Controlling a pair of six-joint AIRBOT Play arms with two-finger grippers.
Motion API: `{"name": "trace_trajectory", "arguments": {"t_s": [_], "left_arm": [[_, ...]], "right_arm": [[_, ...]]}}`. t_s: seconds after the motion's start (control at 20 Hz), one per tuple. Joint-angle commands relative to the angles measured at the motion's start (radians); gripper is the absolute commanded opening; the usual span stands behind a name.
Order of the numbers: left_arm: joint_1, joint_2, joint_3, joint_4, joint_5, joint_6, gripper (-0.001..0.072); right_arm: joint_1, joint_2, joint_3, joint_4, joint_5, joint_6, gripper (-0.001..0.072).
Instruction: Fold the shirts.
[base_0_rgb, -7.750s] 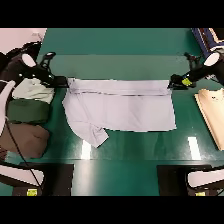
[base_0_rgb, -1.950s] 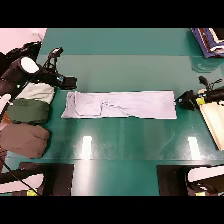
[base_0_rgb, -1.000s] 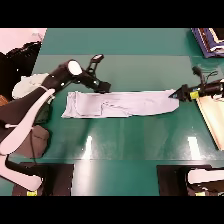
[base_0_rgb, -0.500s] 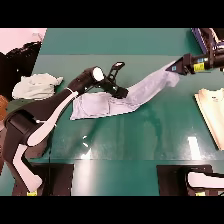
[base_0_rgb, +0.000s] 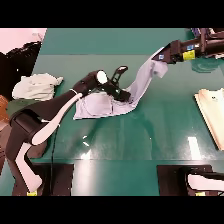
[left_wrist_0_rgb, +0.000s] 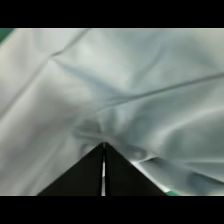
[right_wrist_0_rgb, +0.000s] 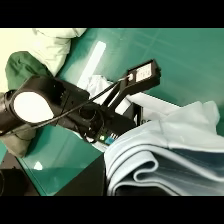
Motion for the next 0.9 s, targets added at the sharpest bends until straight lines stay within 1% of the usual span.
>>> {"name": "trace_trajectory", "arguments": {"t_s": [0.0,0.1,0.25,0.35,0.5,0.65,0.7,0.75,0.8,0.85], "left_arm": [[0.073,0.048,0.001,0.001,-0.039,-0.006,0.0018],[0.143,0.109,0.001,0.014,-0.052,-0.006,0.0017],[0.271,0.229,0.001,0.076,-0.058,-0.005,0.0018],[0.359,0.305,0.001,0.114,-0.077,-0.005,0.0018],[0.483,0.411,0.001,0.172,-0.107,-0.004,0.0018],[0.584,0.485,0.001,0.180,-0.133,-0.004,0.0019],[0.608,0.499,0.001,0.180,-0.137,-0.004,0.0019],[0.628,0.513,0.001,0.180,-0.142,-0.004,0.0019],[0.641,0.521,0.001,0.180,-0.149,-0.004,0.0019],[0.650,0.529,0.001,0.180,-0.163,-0.004,0.0019]], "right_arm": [[0.053,-0.010,0.006,-0.004,-0.021,-0.002,0.0014],[0.089,-0.025,0.006,-0.003,-0.021,-0.003,0.0014],[0.174,-0.062,0.007,-0.003,-0.031,-0.021,0.0014],[0.247,-0.095,0.007,-0.002,-0.079,-0.030,0.0015],[0.377,-0.162,0.007,0.005,-0.199,-0.049,0.0016],[0.521,-0.257,0.007,0.006,-0.385,-0.115,0.0017],[0.566,-0.290,0.010,0.006,-0.451,-0.147,0.0044],[0.611,-0.335,0.038,0.005,-0.488,-0.201,0.0245],[0.645,-0.378,0.086,0.003,-0.492,-0.232,0.0434],[0.670,-0.415,0.144,-0.006,-0.479,-0.246,0.0587]]}}
